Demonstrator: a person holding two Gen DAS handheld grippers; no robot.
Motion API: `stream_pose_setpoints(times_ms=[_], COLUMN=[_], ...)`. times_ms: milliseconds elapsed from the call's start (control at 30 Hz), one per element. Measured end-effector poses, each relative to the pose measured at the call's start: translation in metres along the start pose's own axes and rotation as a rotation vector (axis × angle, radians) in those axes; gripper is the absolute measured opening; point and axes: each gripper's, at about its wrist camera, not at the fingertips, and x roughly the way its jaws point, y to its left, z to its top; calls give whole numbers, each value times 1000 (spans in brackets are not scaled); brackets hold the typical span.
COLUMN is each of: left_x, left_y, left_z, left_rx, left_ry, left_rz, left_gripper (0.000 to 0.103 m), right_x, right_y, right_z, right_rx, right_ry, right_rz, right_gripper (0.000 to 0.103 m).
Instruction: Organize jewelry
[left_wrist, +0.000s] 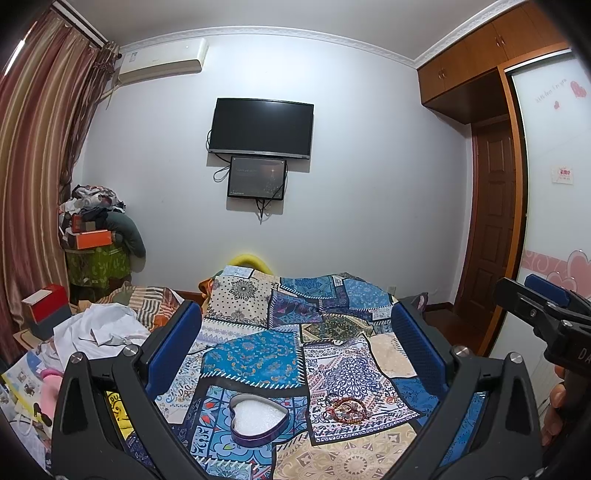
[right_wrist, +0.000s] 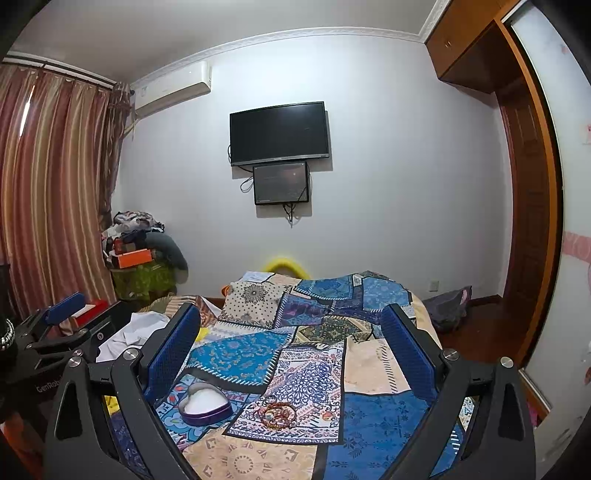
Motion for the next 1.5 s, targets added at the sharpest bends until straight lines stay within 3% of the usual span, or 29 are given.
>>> stream_pose_setpoints(times_ms=[633, 933, 1200, 1500], left_x=[0, 16, 62, 122], left_y=[-4, -3, -8, -22], left_z=[1, -1, -26, -80], left_rx=[0, -6, 15, 25], left_ry=[6, 45, 183, 420], left_rz=[6, 3, 13, -48], left_gripper=[103, 103, 103, 102], right_x=[2, 17, 49, 83], right_y=[2, -5, -37, -66], right_z=[-3, -11, -35, -71], right_rx=[1, -1, 7, 23], right_ry=[9, 45, 166, 353], right_rz=[5, -17, -103, -146], right_gripper=[97, 97, 97, 97])
